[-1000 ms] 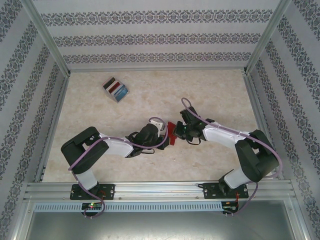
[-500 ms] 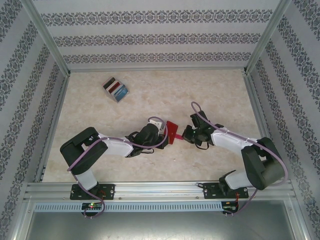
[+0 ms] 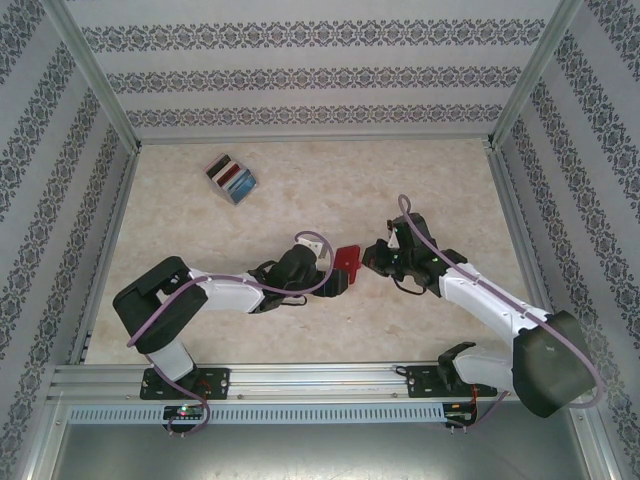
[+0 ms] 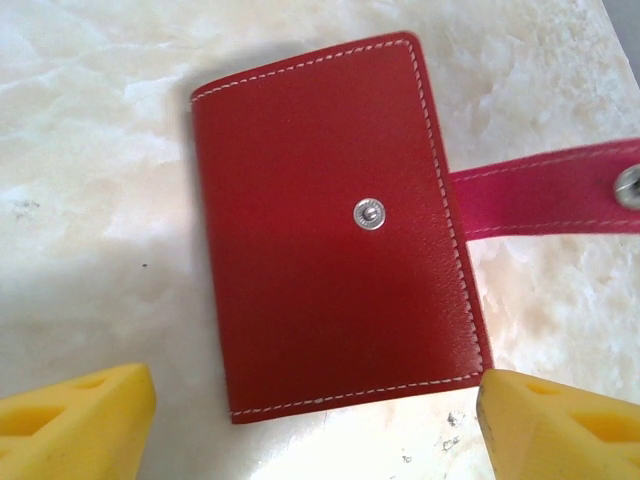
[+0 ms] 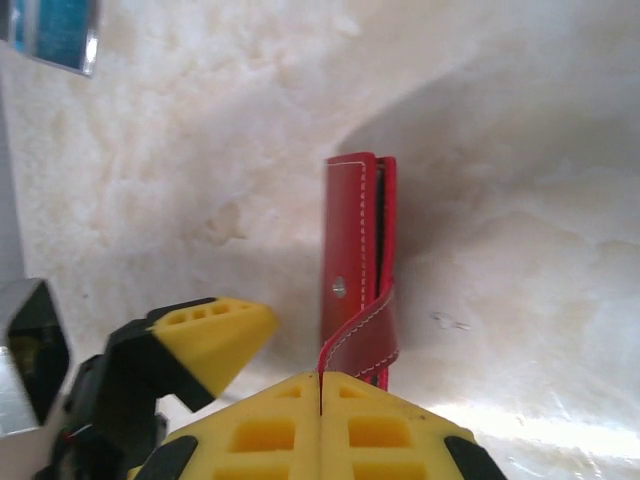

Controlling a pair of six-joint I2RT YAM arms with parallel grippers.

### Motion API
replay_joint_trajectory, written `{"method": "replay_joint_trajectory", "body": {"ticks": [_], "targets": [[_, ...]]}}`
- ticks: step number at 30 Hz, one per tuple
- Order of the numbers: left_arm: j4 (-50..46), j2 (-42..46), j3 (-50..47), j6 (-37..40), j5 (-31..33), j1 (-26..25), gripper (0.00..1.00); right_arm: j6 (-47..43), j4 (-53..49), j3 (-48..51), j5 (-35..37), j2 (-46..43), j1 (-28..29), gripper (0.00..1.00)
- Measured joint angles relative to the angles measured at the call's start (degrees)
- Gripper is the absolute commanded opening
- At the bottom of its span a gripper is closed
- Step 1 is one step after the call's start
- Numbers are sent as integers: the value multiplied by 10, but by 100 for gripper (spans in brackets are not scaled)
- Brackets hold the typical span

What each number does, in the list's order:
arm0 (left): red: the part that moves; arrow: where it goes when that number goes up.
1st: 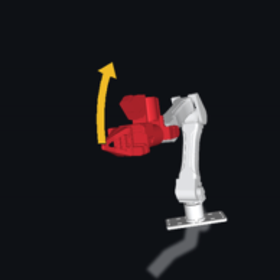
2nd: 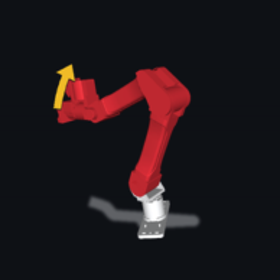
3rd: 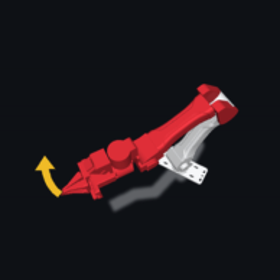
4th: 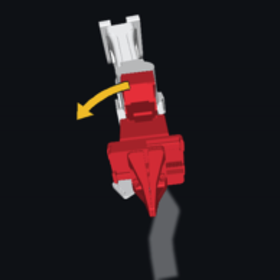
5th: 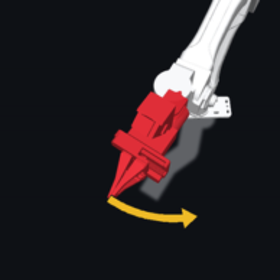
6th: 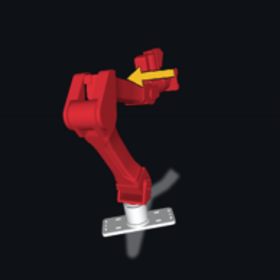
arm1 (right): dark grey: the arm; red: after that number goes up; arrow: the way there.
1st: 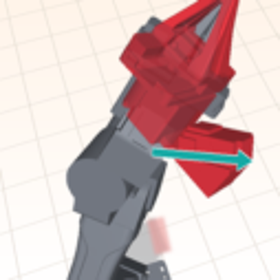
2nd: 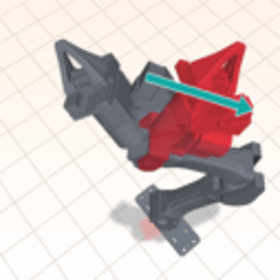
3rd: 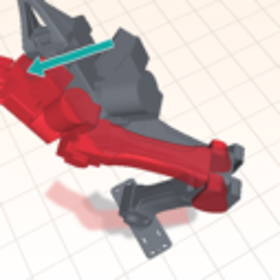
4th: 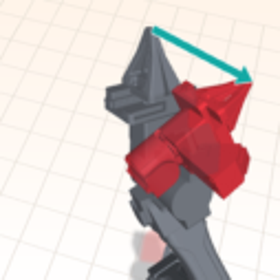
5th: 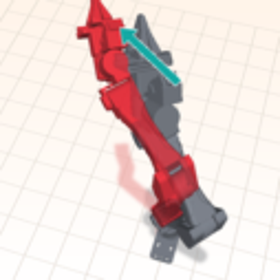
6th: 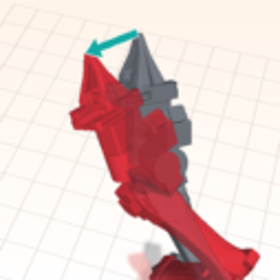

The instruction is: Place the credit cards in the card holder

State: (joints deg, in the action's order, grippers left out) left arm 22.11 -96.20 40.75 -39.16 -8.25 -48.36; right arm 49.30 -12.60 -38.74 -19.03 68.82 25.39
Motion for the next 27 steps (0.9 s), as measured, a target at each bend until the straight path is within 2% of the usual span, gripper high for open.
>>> {"method": "replay_joint_trajectory", "body": {"ticks": [12,27], "targets": [[-15,5,2,15,1,1,86,0,-3,-10,-30,0,15,0],[11,-9,2,28,-53,1,87,0,-25,-31,-42,3,19,0]]}}
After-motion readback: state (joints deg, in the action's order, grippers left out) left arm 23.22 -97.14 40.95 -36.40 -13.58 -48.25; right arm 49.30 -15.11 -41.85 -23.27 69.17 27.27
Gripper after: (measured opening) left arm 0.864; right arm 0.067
